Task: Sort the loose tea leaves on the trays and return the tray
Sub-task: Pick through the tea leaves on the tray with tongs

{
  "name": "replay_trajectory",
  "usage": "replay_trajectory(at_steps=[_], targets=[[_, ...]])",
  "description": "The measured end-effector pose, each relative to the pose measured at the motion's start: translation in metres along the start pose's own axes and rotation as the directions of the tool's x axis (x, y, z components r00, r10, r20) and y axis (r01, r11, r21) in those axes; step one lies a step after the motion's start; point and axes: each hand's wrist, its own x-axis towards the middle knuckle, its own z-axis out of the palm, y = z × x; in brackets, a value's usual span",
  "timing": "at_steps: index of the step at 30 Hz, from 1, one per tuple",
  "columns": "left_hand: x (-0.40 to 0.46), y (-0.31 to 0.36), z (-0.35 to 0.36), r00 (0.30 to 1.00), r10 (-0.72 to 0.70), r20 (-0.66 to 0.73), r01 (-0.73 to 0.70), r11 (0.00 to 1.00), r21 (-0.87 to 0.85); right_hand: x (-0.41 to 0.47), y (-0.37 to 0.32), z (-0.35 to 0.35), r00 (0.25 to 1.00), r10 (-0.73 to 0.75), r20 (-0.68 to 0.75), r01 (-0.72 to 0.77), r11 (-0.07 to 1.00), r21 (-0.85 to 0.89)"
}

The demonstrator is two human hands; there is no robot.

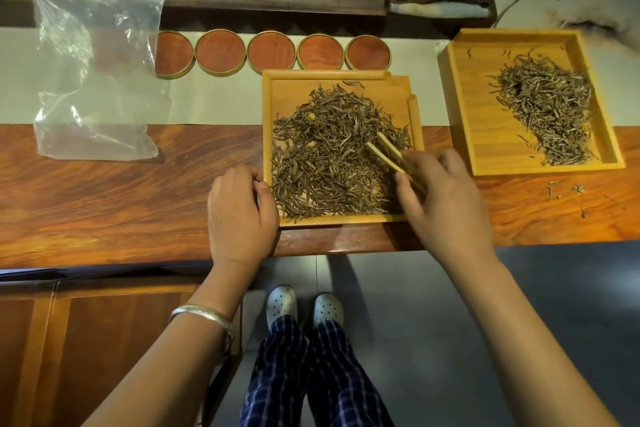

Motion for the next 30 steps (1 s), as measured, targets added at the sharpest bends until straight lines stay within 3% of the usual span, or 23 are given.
replay_trajectory(at_steps=[7, 17, 30], targets=[[-0.001, -0.001, -0.001, 1.0, 0.008, -0.005, -0.008, 1.0, -0.007, -0.017, 0.009, 0.001, 0.997, 0.065, 0.029, -0.064, 0.998, -0.018], [0.0, -0.002, 0.0, 1.0, 0.005, -0.001, -0.005, 1.0, 0.004, 0.009, -0.02, 0.012, 1.0, -0.015, 0.026, 0.015, 1.0, -0.019], [0.0, 0.001, -0.002, 1.0, -0.008, 0.015, 0.008, 1.0, -0.011, -0.009, -0.018, 0.006, 0.995, 0.068, 0.078, -0.062, 0.995, -0.084]])
